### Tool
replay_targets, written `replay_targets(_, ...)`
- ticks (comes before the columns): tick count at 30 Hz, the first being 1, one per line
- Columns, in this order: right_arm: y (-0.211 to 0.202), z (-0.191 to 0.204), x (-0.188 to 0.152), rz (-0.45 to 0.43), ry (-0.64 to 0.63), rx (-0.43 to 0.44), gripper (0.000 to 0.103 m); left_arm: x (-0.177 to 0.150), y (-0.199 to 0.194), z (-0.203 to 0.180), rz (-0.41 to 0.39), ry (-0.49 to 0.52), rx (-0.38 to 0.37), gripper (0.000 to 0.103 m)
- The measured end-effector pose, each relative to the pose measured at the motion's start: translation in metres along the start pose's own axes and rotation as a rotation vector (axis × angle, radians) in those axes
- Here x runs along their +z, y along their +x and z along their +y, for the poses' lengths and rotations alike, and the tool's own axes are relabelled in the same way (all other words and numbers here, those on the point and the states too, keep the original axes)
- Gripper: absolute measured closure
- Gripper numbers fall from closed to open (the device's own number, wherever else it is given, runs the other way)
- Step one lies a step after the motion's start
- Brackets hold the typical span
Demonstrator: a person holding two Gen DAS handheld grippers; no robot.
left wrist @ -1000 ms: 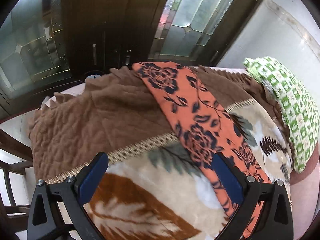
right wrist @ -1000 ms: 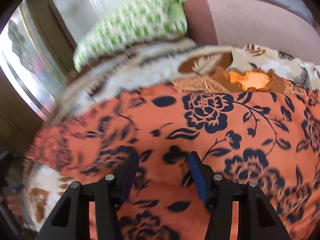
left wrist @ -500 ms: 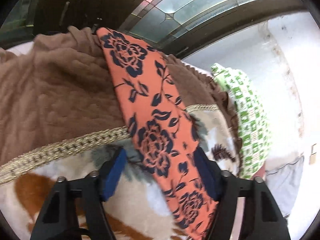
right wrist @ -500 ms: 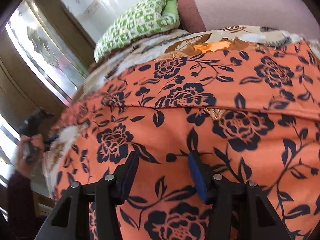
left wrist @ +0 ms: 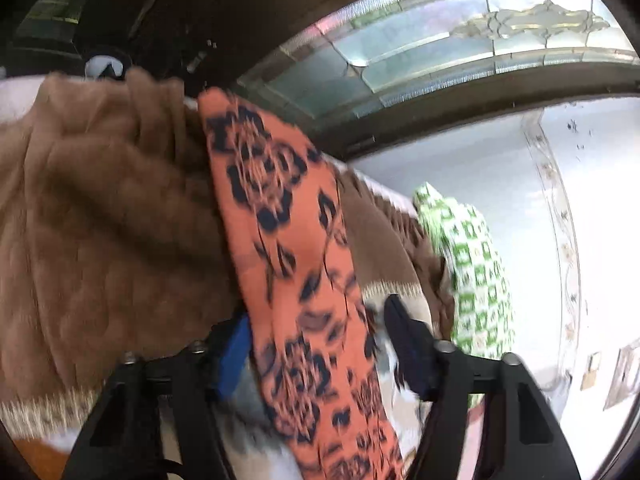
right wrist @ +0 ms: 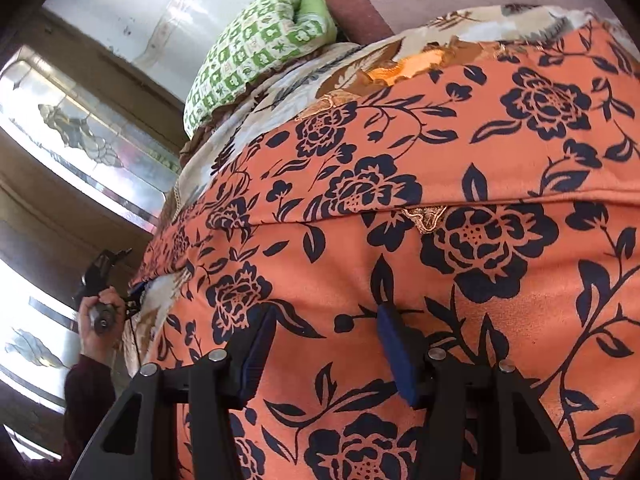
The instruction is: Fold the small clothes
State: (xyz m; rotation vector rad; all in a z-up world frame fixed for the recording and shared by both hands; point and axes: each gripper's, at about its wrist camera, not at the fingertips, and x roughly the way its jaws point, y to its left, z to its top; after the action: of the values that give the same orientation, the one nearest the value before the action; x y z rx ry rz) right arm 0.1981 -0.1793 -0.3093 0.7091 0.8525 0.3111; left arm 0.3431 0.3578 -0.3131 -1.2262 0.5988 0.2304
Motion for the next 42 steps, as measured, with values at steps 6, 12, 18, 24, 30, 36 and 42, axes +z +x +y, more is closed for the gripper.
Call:
replay_targets(6,0.004,0.005,0.002,-0.011,-0.006,-0.019,0.046,0.0,0.02,0.003,-0.011,0.028,0.063,0.098)
replay_targets(12,-0.007,-0.003,0.014,-0.067,0.073,-0.005,0.046,-0.042,0.003,-0.08,-0.055,0.353,0.015,0.099)
replay_targets(18,-0.041,-0.026,0.031,-0.188,0.198,0.006,0.046,-0.157,-0.014,-0.183,0.042,0.663,-0.134,0.099)
replay_targets(24,-0.074,-0.063,0.041,-0.29,0.36,0.038,0.046,-0.317,-0.019,-0.249,0.23,0.923,-0.285,0.099)
replay_targets(30,-0.105,-0.096,0.047,-0.397,0.456,0.024,0.046,-0.457,-0.001,-0.261,0.576,1.12,-0.325,0.077)
replay_targets(36,-0.126,-0.112,0.053,-0.446,0.466,-0.018,0.038,-0.405,-0.032,-0.266,0.499,1.03,-0.465,0.018)
replay_targets(42,-0.105,-0.094,0.059,-0.333,0.407,-0.006,0.038,-0.321,-0.021,-0.246,0.332,0.91,-0.251,0.017)
